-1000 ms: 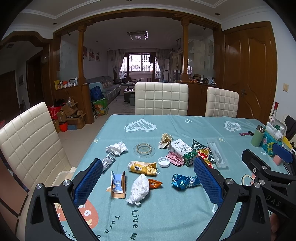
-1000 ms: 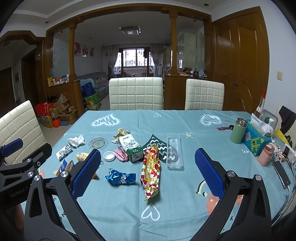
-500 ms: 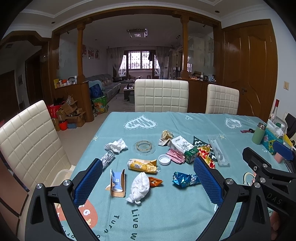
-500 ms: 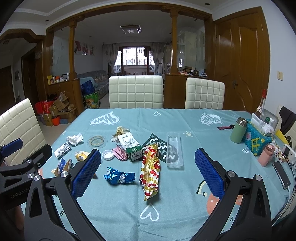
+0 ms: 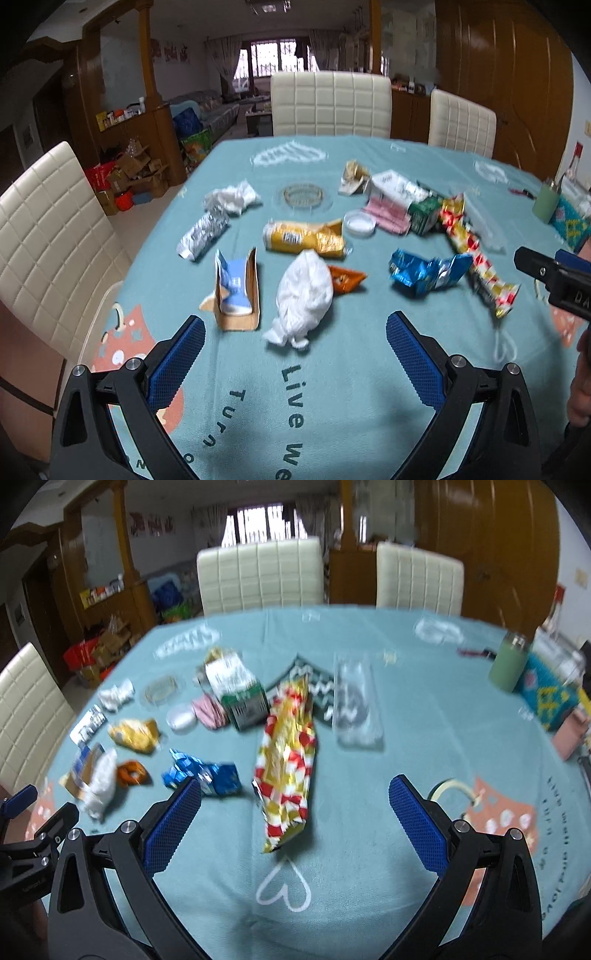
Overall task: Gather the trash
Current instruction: 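Grasp the red-gold striped wrapper with the right tool while the left tool grasps the white tissue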
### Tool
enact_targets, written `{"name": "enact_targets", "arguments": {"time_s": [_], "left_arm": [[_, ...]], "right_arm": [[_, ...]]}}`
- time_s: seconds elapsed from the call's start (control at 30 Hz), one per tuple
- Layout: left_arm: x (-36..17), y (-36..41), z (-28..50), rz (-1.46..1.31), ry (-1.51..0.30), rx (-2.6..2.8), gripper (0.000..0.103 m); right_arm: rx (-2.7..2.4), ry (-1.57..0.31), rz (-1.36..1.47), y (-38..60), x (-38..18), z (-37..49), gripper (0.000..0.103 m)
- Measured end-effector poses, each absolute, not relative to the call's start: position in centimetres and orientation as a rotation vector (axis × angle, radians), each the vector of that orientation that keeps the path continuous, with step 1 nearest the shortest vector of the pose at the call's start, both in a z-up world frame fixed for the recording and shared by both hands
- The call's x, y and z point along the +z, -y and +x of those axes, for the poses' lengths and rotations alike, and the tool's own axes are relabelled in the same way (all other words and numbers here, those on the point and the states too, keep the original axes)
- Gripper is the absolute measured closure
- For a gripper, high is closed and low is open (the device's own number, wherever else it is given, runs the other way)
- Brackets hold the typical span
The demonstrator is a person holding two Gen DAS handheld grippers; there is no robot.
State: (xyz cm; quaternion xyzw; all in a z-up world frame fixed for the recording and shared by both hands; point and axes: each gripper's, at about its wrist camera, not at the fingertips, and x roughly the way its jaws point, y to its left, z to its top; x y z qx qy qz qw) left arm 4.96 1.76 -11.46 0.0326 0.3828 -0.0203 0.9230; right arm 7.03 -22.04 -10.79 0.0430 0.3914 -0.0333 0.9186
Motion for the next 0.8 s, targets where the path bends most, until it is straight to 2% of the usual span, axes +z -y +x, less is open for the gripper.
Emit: {"name": "enact_targets", "arguments": {"time_s": [0.2,0.37,0.53,0.67,0.8], "left_arm": [[-12.9,-2.4,6.9,0.051,-0.828,-0.016,0.007],[-13.3,-2.8,8.5,0.017,-0.851,0.003,0.007],[-14.3,-2.6,9.6,0.001,-0.892,-0.014,0.009],[-14.7,-2.1,9.8,0.017,-0.892,-0.025,0.009],[-15.4,-1.9,10.2,0.022,-0.911,-0.032,0.009]], "right_arm": [[-0.019,-0.902,0.120,22.0,-13.7,9.7,0.005],[0.013,-0.908,0.087,21.0,-14.4,10.6,0.014],[-0.019,-0.863,0.000,20.0,-14.3,11.0,0.014],[-0.049,-0.907,-0.004,20.7,-15.4,11.8,0.014],[-0.037,-0.969,0.050,21.6,-16.6,12.8,0.032]]}}
